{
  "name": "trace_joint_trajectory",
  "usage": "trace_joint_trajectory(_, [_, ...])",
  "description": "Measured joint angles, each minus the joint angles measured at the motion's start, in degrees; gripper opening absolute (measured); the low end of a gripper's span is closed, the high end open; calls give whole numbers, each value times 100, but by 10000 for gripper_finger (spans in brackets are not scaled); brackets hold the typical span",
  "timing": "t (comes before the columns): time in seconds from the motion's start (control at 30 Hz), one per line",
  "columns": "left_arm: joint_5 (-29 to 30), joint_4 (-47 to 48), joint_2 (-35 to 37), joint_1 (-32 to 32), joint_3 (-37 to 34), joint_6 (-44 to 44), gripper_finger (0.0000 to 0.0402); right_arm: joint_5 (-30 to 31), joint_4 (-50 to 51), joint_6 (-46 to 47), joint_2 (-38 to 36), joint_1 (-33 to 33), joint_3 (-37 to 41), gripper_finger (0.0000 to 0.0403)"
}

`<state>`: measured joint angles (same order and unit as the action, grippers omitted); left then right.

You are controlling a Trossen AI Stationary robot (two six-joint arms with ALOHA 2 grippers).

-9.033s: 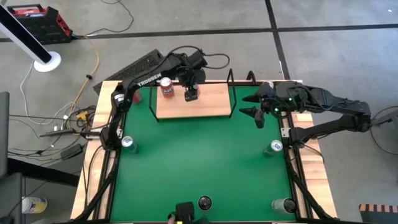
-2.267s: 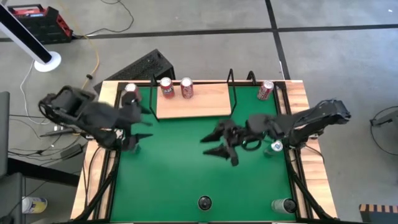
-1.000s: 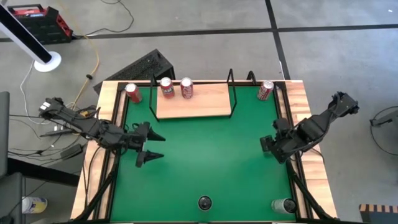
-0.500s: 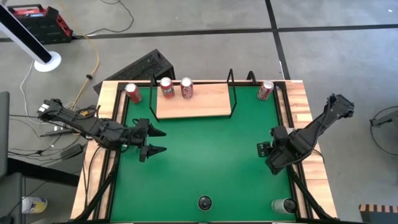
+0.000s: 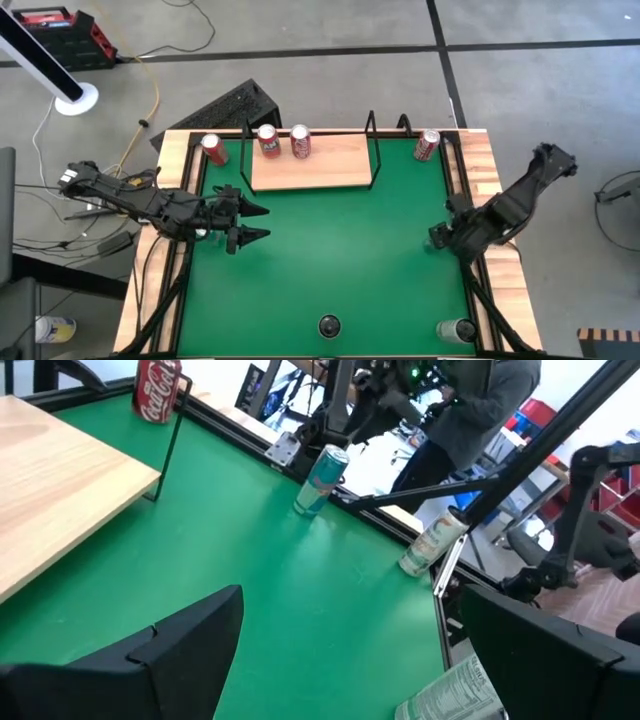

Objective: Place canned beverage on shelf
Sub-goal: Put the right blue soda can on the shelf

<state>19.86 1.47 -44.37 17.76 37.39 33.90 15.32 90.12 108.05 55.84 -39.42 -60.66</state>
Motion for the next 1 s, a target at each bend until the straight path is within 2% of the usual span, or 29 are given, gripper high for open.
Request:
trace_joint_trajectory(0.17, [87, -165, -1, 2, 0, 5, 357, 68, -8, -571, -392, 144, 0, 275])
trace_joint_trajectory(0.5, [182, -235, -114, 2, 2, 76, 357, 126, -14, -1707, -134, 682, 0, 275])
trace_joint_trajectory(0.73, [148, -226, -317, 2, 4, 176, 357, -208, -28, -2301, -26, 889, 42, 275])
trace_joint_trajectory(1.0, [65, -219, -453, 2, 4, 193, 357, -665, -71, -2363, -46, 913, 631, 275])
